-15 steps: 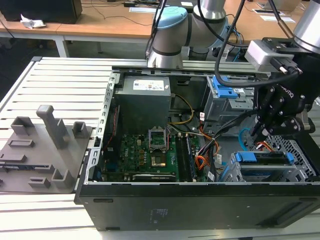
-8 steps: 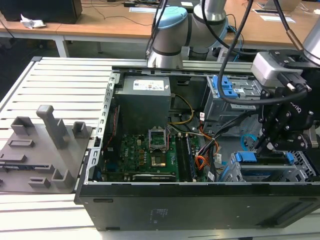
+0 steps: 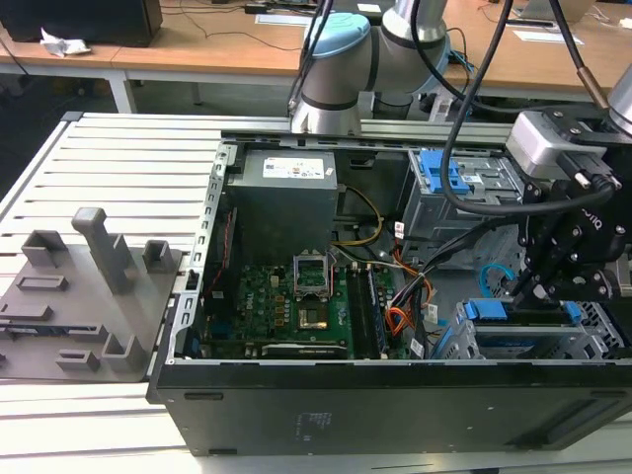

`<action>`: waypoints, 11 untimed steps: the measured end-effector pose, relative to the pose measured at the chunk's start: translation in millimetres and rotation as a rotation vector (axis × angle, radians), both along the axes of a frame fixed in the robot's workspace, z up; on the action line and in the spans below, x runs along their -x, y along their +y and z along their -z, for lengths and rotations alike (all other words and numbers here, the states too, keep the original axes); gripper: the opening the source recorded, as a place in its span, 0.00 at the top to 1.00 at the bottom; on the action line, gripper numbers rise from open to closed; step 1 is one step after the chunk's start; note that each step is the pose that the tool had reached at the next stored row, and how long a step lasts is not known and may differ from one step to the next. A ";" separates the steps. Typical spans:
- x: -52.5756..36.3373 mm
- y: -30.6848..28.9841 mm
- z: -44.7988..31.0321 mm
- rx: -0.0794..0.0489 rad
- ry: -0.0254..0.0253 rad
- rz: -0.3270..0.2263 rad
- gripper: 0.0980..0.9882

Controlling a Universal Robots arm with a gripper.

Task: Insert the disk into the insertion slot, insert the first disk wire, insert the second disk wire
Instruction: 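Insert the second disk wire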

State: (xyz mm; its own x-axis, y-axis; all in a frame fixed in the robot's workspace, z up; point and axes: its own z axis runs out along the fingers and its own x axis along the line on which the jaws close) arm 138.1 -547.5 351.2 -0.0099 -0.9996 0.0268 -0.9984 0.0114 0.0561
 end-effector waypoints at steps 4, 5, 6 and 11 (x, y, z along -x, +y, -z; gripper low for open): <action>-2.7 1.4 2.1 -0.003 0.0009 0.000 0.93; -3.7 2.2 3.0 -0.004 0.0012 0.000 0.93; -4.4 2.7 3.6 -0.004 0.0013 0.000 0.93; -5.9 3.2 5.7 -0.006 0.0016 0.000 0.93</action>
State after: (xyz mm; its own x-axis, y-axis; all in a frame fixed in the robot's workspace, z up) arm 144.0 -544.3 345.6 -0.0099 -0.9997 0.0204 -0.9983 0.0111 0.0577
